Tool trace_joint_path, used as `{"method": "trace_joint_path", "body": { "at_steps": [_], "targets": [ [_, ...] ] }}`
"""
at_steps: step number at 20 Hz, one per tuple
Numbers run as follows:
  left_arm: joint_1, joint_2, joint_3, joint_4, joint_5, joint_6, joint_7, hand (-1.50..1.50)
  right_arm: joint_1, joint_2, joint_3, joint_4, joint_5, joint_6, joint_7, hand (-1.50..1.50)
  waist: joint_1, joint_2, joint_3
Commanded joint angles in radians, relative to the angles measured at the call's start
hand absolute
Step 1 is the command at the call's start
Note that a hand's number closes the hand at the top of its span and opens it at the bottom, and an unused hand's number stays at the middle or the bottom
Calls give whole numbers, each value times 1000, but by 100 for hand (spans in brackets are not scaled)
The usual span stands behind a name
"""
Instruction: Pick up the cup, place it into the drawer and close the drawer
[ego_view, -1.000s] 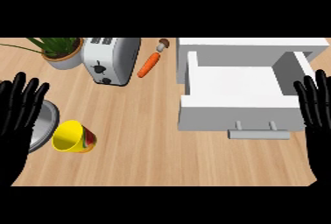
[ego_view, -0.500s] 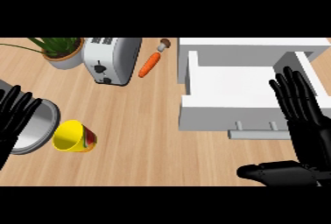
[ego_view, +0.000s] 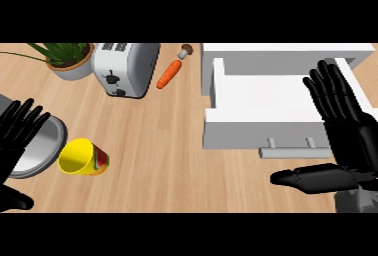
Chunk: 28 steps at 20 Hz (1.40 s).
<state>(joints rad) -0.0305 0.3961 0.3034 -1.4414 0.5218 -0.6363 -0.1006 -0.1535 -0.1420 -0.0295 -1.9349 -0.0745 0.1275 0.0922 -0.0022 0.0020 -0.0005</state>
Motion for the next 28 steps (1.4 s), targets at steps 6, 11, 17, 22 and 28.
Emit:
{"method": "trace_joint_path", "body": {
  "at_steps": [6, 11, 17, 22, 28],
  "targets": [
    [-139, -5, 6, 410, -277, -15, -265, -150, -64, 13, -1, 63, 39, -11, -33, -150, -2, 1, 0],
    [-167, -7, -6, 521, -361, 22, -340, -150, -19, -26, -48, 38, -31, 53, -53, -150, -14, 1, -1],
    [-138, -15, -24, 635, -439, 35, -491, -150, -72, -40, -58, 78, -23, 57, -59, -150, -20, 7, -3],
    [-265, 37, -28, 895, -512, 41, -635, -150, -112, -53, -75, 92, -45, 61, -15, -150, -25, 8, -3],
    [-269, 7, -54, 950, -534, 86, -735, -150, -101, -50, -86, 49, -71, 53, 26, -150, -26, 5, -3]
  ]
}}
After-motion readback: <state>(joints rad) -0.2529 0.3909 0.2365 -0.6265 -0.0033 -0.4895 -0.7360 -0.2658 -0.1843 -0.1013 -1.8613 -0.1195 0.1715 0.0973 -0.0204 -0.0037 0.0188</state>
